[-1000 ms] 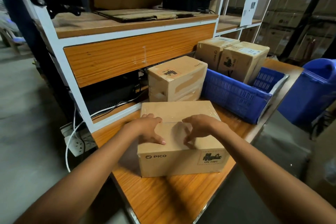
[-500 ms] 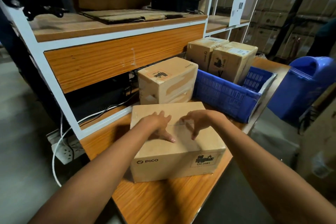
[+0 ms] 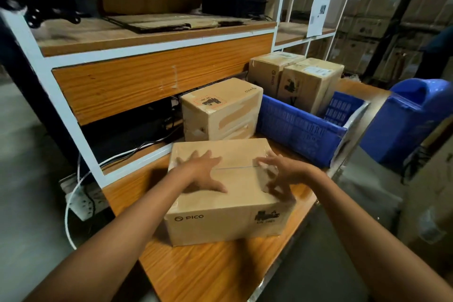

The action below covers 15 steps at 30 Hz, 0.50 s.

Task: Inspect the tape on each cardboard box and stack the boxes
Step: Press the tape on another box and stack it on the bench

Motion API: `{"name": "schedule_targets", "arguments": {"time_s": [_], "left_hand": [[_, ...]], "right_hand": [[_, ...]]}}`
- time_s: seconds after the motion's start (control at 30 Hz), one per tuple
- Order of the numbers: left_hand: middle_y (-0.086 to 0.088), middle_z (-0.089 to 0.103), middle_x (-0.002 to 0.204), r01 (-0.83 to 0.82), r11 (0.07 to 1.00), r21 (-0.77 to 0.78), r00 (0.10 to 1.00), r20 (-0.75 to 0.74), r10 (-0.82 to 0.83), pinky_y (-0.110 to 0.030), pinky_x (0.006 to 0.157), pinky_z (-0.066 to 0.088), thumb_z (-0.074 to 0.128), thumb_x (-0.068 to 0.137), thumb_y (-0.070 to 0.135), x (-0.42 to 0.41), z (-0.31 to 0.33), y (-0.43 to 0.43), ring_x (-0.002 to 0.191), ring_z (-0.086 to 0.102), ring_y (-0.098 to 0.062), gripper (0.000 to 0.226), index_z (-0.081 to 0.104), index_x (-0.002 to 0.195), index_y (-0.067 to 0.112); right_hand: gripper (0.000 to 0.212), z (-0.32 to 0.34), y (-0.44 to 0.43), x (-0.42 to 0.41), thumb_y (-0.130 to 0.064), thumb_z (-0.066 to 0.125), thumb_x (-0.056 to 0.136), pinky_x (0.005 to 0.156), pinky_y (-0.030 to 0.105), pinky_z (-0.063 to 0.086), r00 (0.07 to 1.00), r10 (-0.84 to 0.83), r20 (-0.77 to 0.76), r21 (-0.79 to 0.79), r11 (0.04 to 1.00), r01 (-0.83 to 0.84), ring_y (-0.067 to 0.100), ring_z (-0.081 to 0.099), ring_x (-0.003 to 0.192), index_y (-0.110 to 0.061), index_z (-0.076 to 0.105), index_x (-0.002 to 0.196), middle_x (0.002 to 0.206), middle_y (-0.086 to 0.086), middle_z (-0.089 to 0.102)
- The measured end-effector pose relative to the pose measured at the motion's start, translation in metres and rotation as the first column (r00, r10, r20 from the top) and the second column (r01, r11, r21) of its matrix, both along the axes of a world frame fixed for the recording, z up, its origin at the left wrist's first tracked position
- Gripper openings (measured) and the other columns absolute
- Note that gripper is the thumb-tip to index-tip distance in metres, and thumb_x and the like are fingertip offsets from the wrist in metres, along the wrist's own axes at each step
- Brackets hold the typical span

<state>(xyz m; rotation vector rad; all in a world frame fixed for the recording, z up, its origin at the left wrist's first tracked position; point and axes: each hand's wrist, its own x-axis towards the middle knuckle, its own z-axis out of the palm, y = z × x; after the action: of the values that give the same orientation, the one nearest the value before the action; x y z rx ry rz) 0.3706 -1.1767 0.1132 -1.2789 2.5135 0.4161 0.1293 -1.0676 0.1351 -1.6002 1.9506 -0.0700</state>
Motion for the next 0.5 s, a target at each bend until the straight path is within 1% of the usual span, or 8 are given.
{"name": "schedule_targets", "arguments": {"time_s": [0.03,0.07,0.1,0.17,0.23,0.33,0.43,0.5], "left_hand": [[0.003,-0.015,0.167,-0.094,0.996,-0.009,0.994,-0.05,0.093,-0.073,0.113,-0.002,0.056,0.069,0.087,0.005,-0.01,0.001,0.152,-0.014,-0.035,0.113,0.002,0.157,0.044],[0.001,-0.017,0.166,-0.201,0.979,-0.038,0.976,-0.1,0.196,-0.074,0.111,-0.004,0.047,0.071,0.091,0.01,-0.02,0.002,0.151,-0.019,-0.037,0.107,0.002,0.157,0.044],[-0.003,-0.016,0.167,-0.314,0.945,-0.087,0.942,-0.153,0.299,-0.075,0.111,-0.003,0.038,0.076,0.091,0.012,-0.029,0.003,0.15,-0.019,-0.04,0.1,0.005,0.157,0.042],[-0.011,-0.007,0.167,-0.501,0.849,-0.17,0.854,-0.256,0.453,-0.076,0.111,0.009,0.03,0.085,0.084,0.011,-0.036,0.006,0.149,-0.005,-0.047,0.085,0.018,0.156,0.038],[-0.013,-0.001,0.166,-0.559,0.813,-0.166,0.814,-0.299,0.498,-0.07,0.109,0.024,0.032,0.091,0.076,0.007,-0.034,0.007,0.145,0.012,-0.049,0.076,0.024,0.154,0.035],[-0.012,0.003,0.165,-0.573,0.814,-0.093,0.787,-0.339,0.516,-0.061,0.108,0.029,0.036,0.094,0.071,0.006,-0.03,0.009,0.142,0.018,-0.046,0.07,0.03,0.153,0.033],[-0.008,0.004,0.165,-0.591,0.806,-0.044,0.752,-0.393,0.53,-0.063,0.111,0.026,0.035,0.096,0.067,0.009,-0.029,0.009,0.144,0.016,-0.045,0.066,0.027,0.153,0.035],[-0.005,0.005,0.166,-0.595,0.803,0.027,0.715,-0.439,0.545,-0.063,0.113,0.023,0.03,0.096,0.069,0.015,-0.034,0.005,0.146,0.014,-0.043,0.067,0.023,0.155,0.038]], "right_hand": [[0.106,-0.009,0.009,-0.004,-0.035,0.084,0.078,0.12,0.053,0.027,0.986,-0.064,0.153,-0.041,0.997,0.071,0.031,0.017,0.152,-0.043,0.015,0.158,0.168,-0.004,0.003],[0.113,-0.02,0.02,-0.006,-0.039,0.087,0.074,0.12,0.054,0.027,0.93,-0.132,0.344,-0.069,0.984,0.165,0.03,0.024,0.151,-0.044,0.011,0.159,0.168,-0.002,0.008],[0.117,-0.032,0.029,-0.009,-0.042,0.089,0.071,0.116,0.054,0.035,0.827,-0.207,0.523,-0.058,0.959,0.277,0.03,0.039,0.144,-0.044,0.012,0.158,0.165,0.002,0.023],[0.096,-0.054,0.042,-0.005,-0.036,0.085,0.078,0.102,0.054,0.051,0.59,-0.282,0.757,0.002,0.903,0.43,0.03,0.065,0.118,-0.038,0.027,0.154,0.142,0.01,0.056],[0.063,-0.062,0.05,0.004,-0.029,0.073,0.088,0.094,0.05,0.057,0.451,-0.321,0.833,0.043,0.85,0.525,0.03,0.071,0.106,-0.032,0.043,0.143,0.122,0.01,0.07],[0.043,-0.048,0.055,0.012,-0.026,0.063,0.094,0.085,0.035,0.054,0.426,-0.335,0.841,0.057,0.837,0.545,0.022,0.068,0.108,-0.034,0.047,0.133,0.119,0.001,0.068],[0.036,-0.015,0.054,0.015,-0.039,0.063,0.093,0.084,0.028,0.046,0.535,-0.226,0.814,-0.102,0.851,0.515,0.011,0.061,0.111,-0.04,0.051,0.127,0.122,-0.012,0.062],[0.041,0.01,0.052,0.019,-0.05,0.059,0.092,0.083,0.025,0.042,0.584,-0.144,0.799,-0.205,0.847,0.49,0.008,0.058,0.114,-0.04,0.055,0.132,0.128,-0.016,0.06]]}}
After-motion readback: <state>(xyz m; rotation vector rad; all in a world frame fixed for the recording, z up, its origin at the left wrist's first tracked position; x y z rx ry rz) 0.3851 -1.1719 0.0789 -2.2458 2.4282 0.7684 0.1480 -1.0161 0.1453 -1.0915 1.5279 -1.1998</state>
